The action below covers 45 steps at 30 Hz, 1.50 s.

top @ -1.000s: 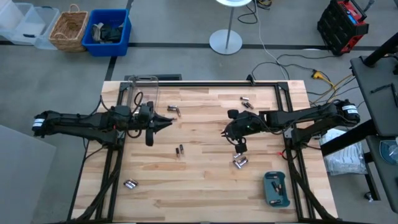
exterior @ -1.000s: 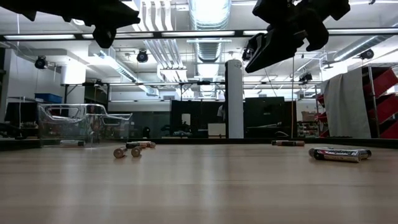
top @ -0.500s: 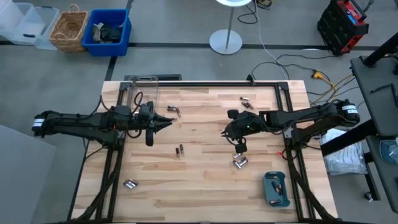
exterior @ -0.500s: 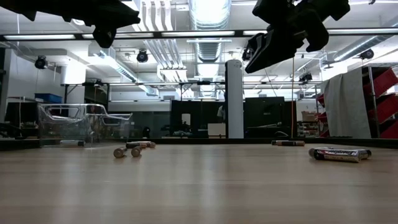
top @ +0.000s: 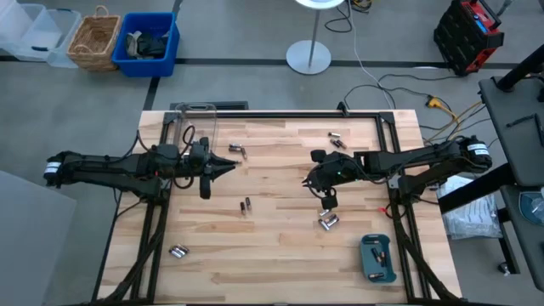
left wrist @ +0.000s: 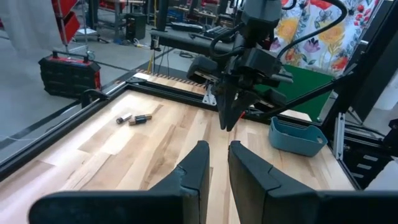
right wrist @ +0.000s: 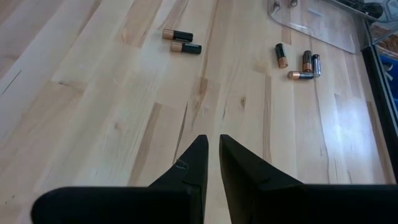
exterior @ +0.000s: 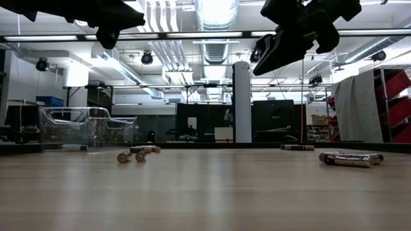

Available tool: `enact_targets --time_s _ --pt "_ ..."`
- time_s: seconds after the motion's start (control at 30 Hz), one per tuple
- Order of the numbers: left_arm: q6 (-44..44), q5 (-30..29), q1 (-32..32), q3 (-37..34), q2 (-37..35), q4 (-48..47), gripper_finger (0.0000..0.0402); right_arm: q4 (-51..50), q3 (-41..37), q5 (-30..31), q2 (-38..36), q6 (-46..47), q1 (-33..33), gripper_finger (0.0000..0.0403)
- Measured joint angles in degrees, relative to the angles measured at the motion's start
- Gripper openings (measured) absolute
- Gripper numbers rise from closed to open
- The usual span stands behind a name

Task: Sort batteries
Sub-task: Put the silver and black battery into the transparent bin

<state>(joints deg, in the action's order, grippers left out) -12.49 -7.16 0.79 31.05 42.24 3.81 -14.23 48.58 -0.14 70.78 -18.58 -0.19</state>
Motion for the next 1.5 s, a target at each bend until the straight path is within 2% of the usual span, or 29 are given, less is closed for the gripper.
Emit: enact_targets --time_s 0.27,0.5,0.83,1.5 --pt "0.00 0.00 0.00 0.00 0.74 0.04 0.0041 0.01 0.00 0.00 0.00 0.01 0.00 0.0031" --pt "0.17 -1.75 -0.01 0.00 5.52 0.40 0.0041 0.00 0.00 0.00 0.00 0.14 0.00 0.0031" --pt "5.82 -1.92 0.00 -0.02 12.42 10.51 0.0041 -0.01 0.00 0.00 0.02 0.39 0.02 0.0031" --pt "5.97 -1.73 -0.01 -0.01 13.51 12.90 0.0041 -0.04 -2.11 -0.01 0.02 1.67 0.02 0.0031"
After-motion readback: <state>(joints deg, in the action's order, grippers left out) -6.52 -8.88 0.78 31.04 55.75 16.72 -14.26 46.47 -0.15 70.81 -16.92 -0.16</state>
